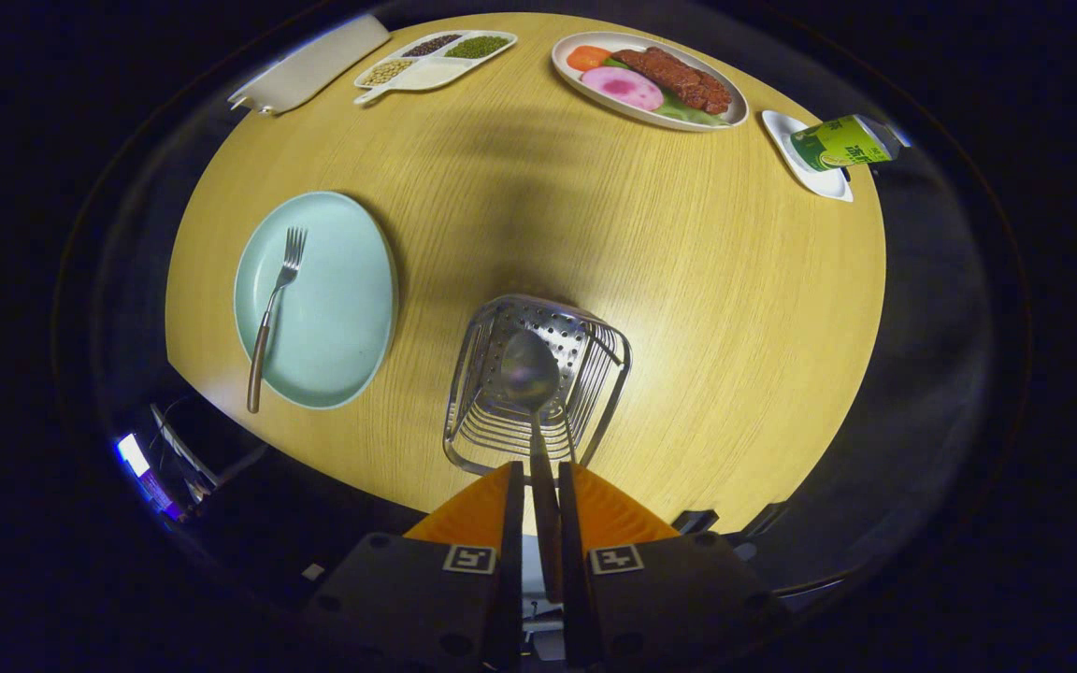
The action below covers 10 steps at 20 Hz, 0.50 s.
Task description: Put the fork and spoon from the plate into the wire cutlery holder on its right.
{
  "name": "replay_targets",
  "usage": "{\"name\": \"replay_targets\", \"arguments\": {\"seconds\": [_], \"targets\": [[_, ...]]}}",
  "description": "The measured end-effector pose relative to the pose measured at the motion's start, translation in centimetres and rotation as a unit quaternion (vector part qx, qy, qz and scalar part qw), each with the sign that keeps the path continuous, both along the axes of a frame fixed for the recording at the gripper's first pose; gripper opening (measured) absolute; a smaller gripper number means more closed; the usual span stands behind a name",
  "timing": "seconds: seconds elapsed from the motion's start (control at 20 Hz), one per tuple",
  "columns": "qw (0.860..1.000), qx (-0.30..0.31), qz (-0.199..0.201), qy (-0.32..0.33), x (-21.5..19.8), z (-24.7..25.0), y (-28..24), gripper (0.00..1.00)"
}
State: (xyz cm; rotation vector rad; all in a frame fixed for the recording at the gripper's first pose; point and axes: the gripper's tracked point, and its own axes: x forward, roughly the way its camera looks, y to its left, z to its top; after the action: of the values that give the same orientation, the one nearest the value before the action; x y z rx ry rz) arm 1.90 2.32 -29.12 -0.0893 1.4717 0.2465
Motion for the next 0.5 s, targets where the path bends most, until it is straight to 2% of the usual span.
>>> {"name": "replay_targets", "arguments": {"seconds": [0.2, 0.3, 0.5], "targets": [[0.997, 0.018, -0.032, -0.065, 1.1, 1.4, -0.1, 0.61], [0.993, 0.016, -0.047, -0.111, 1.4, 2.5, -0.5, 0.72], [0.972, 0.025, -0.065, -0.226, 2.6, 6.3, 0.8, 0.73]]}}
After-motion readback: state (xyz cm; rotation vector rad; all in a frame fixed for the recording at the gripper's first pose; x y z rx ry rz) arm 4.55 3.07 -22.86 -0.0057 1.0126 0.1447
